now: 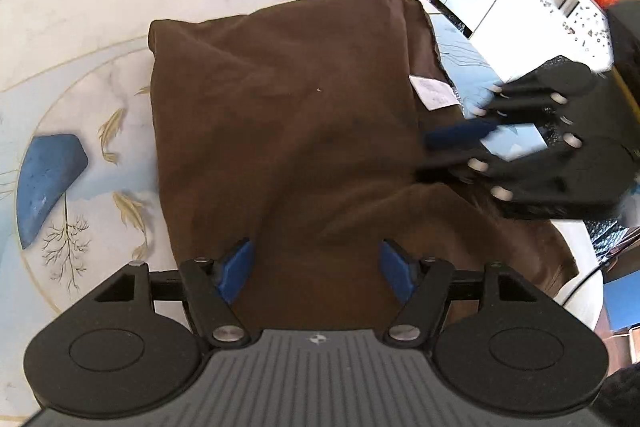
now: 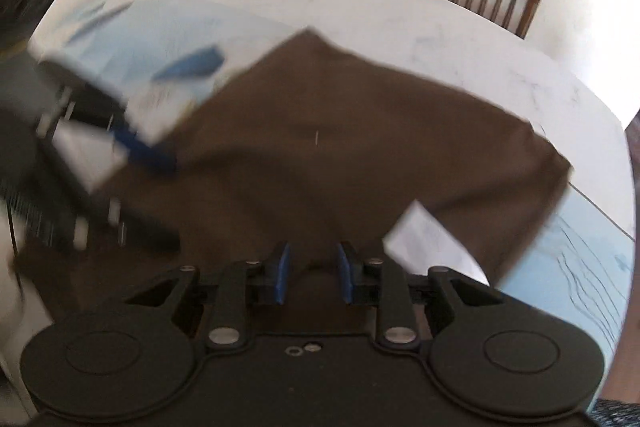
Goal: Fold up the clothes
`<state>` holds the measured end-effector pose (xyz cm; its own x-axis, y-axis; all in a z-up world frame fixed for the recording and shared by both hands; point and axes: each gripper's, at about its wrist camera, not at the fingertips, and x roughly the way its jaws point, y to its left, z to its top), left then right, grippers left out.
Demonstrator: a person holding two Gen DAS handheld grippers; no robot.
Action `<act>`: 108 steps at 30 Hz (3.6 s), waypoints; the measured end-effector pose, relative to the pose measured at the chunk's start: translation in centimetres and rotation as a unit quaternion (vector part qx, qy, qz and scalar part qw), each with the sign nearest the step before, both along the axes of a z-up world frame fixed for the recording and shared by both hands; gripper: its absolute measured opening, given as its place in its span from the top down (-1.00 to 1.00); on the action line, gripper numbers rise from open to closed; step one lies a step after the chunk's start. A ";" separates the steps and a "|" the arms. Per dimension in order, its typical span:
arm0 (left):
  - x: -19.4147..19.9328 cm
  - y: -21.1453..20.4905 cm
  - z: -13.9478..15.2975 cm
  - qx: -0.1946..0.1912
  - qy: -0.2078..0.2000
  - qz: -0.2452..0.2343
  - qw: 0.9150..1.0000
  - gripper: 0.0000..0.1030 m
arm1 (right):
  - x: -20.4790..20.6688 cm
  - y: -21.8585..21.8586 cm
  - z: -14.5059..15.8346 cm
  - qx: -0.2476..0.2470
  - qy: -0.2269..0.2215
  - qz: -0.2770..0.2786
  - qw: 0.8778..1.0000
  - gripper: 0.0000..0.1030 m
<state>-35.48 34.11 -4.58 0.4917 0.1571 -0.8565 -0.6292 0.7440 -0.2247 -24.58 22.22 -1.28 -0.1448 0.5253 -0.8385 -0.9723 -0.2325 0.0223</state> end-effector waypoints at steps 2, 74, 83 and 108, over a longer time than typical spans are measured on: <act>0.0 -0.1 0.3 -0.004 0.011 0.000 1.000 -0.33 | 0.0 -2.8 0.3 0.009 -0.016 0.003 1.000 -1.00; -20.3 11.5 1.9 -0.012 0.002 0.192 0.981 0.67 | -11.1 9.6 3.3 -0.074 0.054 -0.110 0.990 -1.00; -38.0 19.1 2.9 0.000 0.022 0.266 0.964 0.67 | -25.5 22.2 3.9 -0.070 0.054 -0.026 0.996 -1.00; -57.0 36.3 3.2 0.063 0.084 0.355 0.929 0.66 | -47.7 47.7 2.4 -0.046 0.067 0.074 0.994 -1.00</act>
<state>-92.49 70.36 -1.42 0.0875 0.4952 -0.8644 -0.9896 0.1425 -0.0185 -72.25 69.90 1.17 -0.3281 0.4125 -0.8498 -0.9147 -0.3634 0.1767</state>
